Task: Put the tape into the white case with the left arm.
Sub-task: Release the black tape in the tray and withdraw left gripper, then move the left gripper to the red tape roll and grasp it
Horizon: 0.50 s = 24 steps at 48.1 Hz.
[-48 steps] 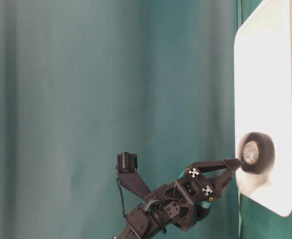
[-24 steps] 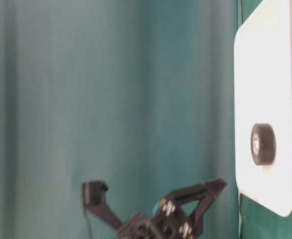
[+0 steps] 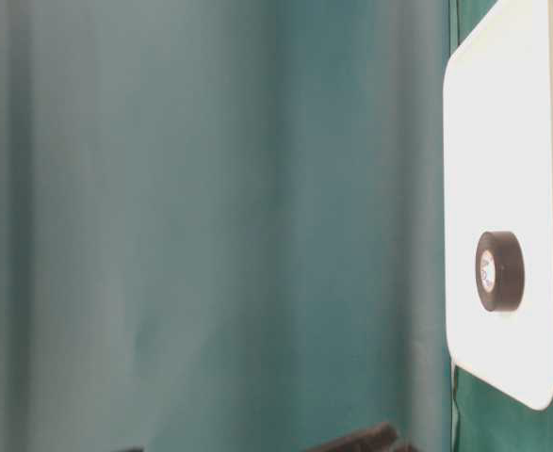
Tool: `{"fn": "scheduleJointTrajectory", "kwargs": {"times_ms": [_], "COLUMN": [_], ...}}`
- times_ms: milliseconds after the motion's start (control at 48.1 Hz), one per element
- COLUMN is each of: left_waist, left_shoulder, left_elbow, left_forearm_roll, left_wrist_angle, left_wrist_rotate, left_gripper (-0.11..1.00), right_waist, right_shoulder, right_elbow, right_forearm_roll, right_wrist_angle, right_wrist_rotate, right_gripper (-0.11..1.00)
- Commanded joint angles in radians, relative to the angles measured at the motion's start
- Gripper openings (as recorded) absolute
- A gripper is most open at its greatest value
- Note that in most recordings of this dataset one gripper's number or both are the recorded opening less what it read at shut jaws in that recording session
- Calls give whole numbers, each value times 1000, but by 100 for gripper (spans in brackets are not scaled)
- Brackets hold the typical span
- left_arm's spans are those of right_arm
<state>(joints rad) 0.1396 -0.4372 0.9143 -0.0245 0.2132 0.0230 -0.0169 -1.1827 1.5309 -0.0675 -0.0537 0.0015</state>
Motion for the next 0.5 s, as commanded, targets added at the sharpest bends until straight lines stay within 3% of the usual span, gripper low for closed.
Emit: {"fn": "scheduleJointTrajectory", "kwargs": {"times_ms": [0,478], "left_waist": [-25,-101], "left_shoulder": [-55,-295], "left_elbow": [17,189], "left_forearm_roll": [-2,0], "left_wrist_angle": [-8,-2], "left_wrist_rotate": [-2,2], "left_gripper": [95,94], "right_waist": [-2,-2], "right_shoulder": [6,6], "right_elbow": [-11,-9], "right_forearm_roll": [-2,0], "right_wrist_angle": [-9,-8], "right_wrist_rotate": [2,2], "right_gripper": [-9,-9]}}
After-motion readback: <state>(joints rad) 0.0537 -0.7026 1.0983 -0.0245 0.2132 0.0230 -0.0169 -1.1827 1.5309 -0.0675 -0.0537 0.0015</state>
